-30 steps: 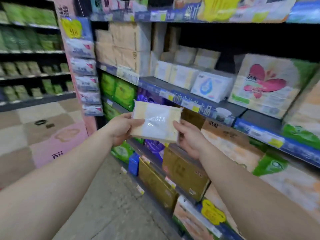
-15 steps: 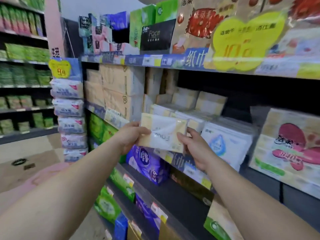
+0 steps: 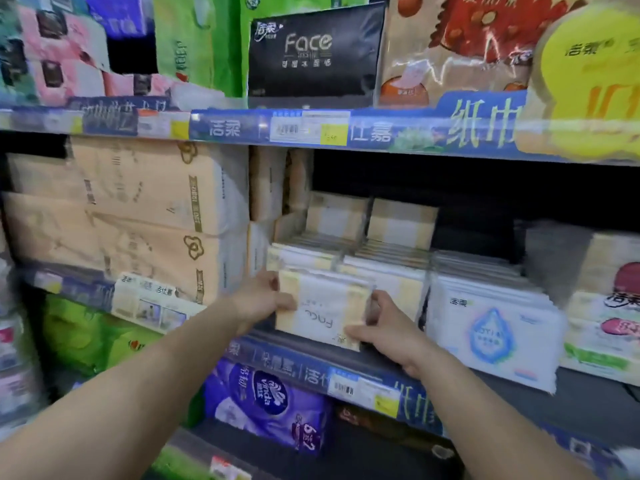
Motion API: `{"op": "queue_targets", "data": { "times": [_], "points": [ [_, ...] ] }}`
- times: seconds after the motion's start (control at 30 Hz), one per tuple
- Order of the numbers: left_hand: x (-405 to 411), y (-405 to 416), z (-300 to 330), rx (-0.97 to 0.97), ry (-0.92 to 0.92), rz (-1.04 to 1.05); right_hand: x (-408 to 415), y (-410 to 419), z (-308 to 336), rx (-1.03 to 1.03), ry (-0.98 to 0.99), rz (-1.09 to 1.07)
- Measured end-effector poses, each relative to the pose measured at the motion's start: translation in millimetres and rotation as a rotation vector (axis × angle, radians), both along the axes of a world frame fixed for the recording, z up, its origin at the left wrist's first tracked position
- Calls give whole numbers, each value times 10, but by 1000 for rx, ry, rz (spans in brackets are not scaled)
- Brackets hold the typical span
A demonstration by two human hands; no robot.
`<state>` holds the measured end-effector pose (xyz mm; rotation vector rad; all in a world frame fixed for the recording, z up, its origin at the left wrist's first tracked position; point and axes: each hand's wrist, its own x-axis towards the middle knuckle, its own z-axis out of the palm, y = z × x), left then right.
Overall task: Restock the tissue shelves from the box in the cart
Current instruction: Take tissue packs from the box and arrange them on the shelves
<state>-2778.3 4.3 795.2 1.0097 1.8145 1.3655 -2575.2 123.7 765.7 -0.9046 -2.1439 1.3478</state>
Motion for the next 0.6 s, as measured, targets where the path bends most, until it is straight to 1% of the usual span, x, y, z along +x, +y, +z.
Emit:
{"op": "queue_targets", "data": {
  "times": [0.03,0.1,0.13,0.17,0.2,0.23,0.3,0.33,0.37,0.4,0.43,0.5,0.53,0.57,0.6],
  "points": [
    [-67,16,-24,-9,8,-29,-11,-34,6,37,-45,-18],
    [-168,63,-49,4,39,-81,-39,-71,16,67,-68,-59],
    [-182,71,-39,9,90,-100,-52,-80,19,69,-64,-79],
    [-173,79,-25,21,181,-103,-63,-93,11,60,-55,-107],
    [-152,78,-7,39,342,-69,-66,-110,9,45,-31,-135],
    [-123,64,15,72,583,-12,-74,-122,15,24,2,-161],
    [-83,54,84,216,1186,89,-88,-193,96,15,58,-195],
    [-76,83,127,317,1442,91,-97,-243,168,41,77,-211],
    [-50,109,190,421,1631,61,-111,-287,246,83,93,-227],
    [-12,139,250,513,1762,16,-132,-340,326,140,108,-242],
    [42,146,324,560,1843,-33,-156,-384,399,201,126,-251],
    [170,112,480,522,1920,-93,-217,-475,540,309,167,-266],
    [197,116,544,439,1923,-115,-252,-523,601,347,184,-270],
    [197,138,592,311,1868,-155,-293,-555,645,371,206,-272],
    [169,155,630,170,1762,-212,-325,-587,679,382,240,-274]
  ]
}}
